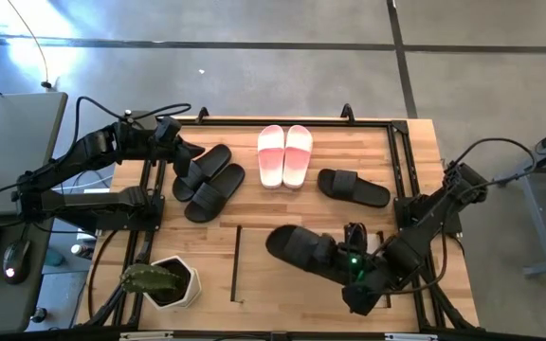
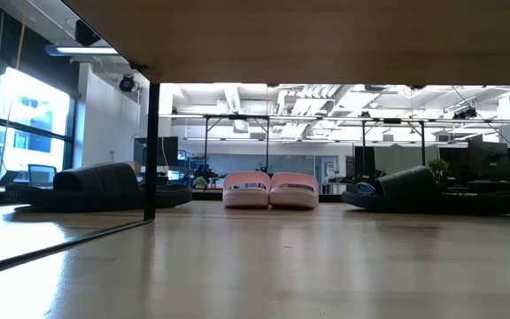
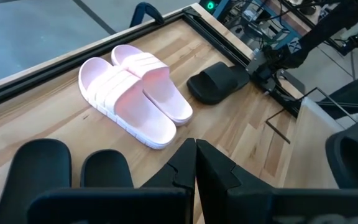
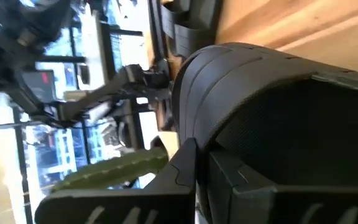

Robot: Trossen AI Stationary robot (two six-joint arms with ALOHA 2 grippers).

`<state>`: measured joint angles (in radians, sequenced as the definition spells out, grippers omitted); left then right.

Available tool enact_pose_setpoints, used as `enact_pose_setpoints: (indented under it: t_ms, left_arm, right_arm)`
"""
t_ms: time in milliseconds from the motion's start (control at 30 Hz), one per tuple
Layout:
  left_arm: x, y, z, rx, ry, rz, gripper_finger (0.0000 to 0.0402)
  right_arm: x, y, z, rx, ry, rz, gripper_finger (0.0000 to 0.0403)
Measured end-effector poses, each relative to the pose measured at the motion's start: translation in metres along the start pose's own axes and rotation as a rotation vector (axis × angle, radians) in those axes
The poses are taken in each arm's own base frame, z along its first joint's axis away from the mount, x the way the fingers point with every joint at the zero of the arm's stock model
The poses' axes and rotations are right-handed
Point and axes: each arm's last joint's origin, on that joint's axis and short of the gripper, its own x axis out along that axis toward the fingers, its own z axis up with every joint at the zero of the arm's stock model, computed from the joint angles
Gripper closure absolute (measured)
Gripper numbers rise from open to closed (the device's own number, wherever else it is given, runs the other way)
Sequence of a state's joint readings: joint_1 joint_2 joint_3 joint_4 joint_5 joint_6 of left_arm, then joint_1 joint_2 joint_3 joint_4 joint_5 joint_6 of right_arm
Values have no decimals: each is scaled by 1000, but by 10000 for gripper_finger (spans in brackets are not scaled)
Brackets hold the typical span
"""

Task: Pick and place slides into the shelf
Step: Put the black slipper on the shelf

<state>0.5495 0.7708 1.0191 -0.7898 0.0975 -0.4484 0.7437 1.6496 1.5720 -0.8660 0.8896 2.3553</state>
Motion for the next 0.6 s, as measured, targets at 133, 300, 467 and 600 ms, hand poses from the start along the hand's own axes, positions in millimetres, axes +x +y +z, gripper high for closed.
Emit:
enact_pose_setpoints:
  t_ms: [133, 300, 467, 600]
  left_arm:
    - [0, 0, 0, 0, 0, 0, 401]
    - [0, 0, 0, 0, 1, 0, 401]
    - [0, 0, 0, 0, 4, 2, 401]
    - [0, 1, -2, -2, 16, 8, 401]
  right_arm:
    - [1, 1, 1, 3, 4, -6, 403]
    - [4, 1, 3, -18, 7, -31, 399]
    - [8, 1, 4, -37, 54, -95, 371]
    - [10, 1, 6, -42, 58, -113, 343]
